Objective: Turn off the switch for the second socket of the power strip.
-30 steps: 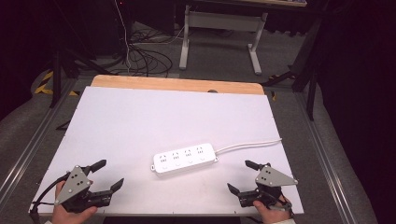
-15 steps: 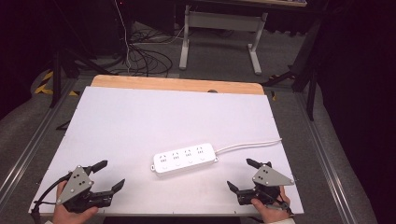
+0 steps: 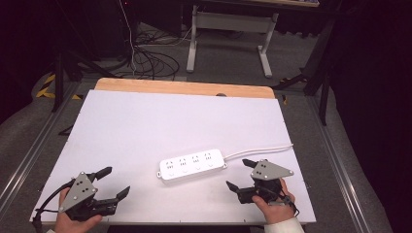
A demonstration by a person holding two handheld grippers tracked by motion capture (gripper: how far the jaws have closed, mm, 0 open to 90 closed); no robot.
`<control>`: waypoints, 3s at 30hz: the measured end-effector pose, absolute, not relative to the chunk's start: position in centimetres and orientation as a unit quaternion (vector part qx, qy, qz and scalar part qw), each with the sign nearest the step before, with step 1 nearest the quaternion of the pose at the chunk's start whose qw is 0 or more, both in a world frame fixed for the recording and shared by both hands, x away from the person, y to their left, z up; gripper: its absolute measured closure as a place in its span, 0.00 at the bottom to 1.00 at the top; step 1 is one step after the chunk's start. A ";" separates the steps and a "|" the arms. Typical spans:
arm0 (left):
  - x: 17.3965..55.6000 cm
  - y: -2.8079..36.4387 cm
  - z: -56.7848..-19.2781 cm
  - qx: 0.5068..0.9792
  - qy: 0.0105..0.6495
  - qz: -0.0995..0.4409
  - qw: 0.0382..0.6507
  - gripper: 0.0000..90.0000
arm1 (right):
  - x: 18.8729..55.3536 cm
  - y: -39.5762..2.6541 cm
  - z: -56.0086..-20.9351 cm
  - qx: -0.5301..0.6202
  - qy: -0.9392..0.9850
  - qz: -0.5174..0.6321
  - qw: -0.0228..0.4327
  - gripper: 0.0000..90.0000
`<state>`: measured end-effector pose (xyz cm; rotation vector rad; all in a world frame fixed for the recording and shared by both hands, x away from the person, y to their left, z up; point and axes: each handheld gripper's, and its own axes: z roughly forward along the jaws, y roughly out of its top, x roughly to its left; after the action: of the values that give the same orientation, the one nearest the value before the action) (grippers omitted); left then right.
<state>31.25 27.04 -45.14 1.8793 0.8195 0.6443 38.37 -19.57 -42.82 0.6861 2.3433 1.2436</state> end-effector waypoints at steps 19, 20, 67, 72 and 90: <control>31.2 27.0 -45.2 0.773 0.332 0.257 0.476 0.21 | 40.8 -14.8 -40.7 0.212 0.853 0.437 0.189 0.22; 31.2 27.0 -45.1 0.773 0.331 0.258 0.476 0.21 | 40.9 -14.5 -40.6 0.211 0.855 0.436 0.188 0.23; 31.2 26.8 -45.2 0.776 0.328 0.259 0.472 0.22 | 44.9 -8.3 -43.0 0.239 0.904 0.339 0.103 1.00; 31.2 26.9 -45.2 0.776 0.328 0.259 0.472 0.22 | 45.1 -7.8 -43.6 0.245 0.908 0.325 0.102 1.00; 31.2 26.8 -45.2 0.777 0.329 0.258 0.471 0.22 | 45.0 -7.1 -44.3 0.245 0.916 0.292 0.123 1.00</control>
<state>31.22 26.84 -45.22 1.9025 0.8056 0.6328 45.04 -7.10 -44.28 0.7150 2.6730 0.8518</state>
